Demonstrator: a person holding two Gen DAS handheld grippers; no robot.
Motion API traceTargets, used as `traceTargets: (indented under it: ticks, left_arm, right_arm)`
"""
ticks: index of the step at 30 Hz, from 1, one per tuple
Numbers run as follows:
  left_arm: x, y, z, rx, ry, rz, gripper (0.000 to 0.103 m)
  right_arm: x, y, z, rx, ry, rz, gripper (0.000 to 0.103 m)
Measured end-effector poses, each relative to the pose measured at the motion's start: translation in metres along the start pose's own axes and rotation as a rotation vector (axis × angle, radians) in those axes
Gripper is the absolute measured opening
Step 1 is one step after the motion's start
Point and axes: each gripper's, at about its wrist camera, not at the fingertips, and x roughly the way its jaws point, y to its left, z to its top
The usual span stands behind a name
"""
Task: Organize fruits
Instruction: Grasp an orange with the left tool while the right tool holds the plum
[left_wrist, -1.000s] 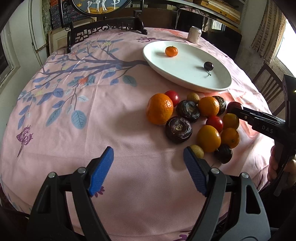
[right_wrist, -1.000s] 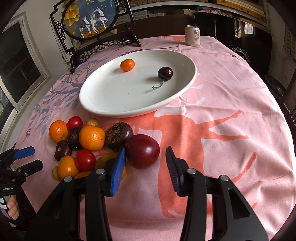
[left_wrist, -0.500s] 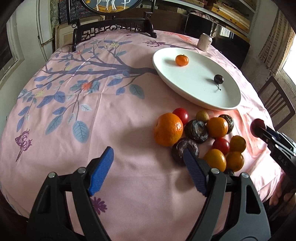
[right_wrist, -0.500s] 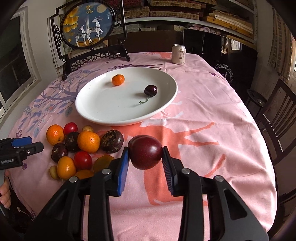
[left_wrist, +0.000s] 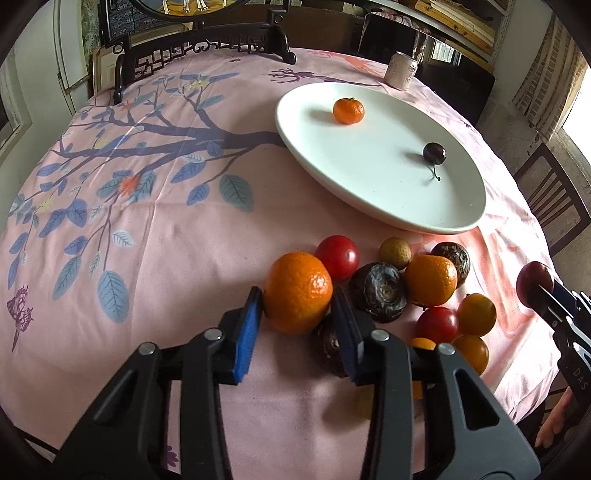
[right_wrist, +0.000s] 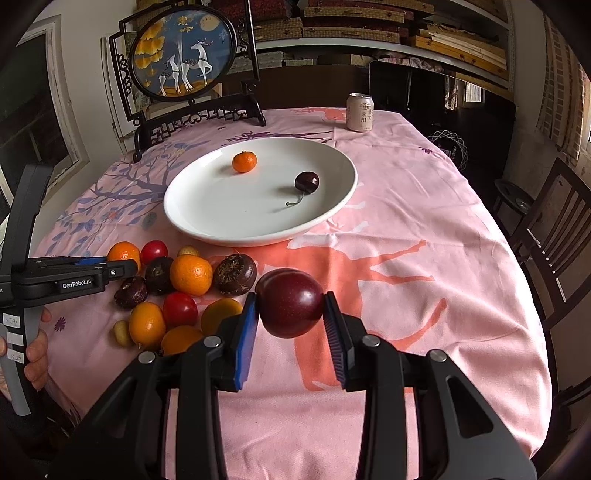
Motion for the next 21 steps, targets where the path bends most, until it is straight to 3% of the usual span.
traceTargets:
  ticks: [8, 21]
  left_arm:
    - [-0.001, 0.003, -0.002, -0.010, -0.005, -0.018, 0.036]
    - [-0.038, -0.006, -0.006, 0.019, -0.085, -0.026, 0.036]
  right_arm:
    - [-0.003, 0.004, 0.000, -0.004, -0.007, 0.001, 0.036]
    - [-0.003, 0.012, 0.003, -0.022, -0.008, 0.018, 0.036]
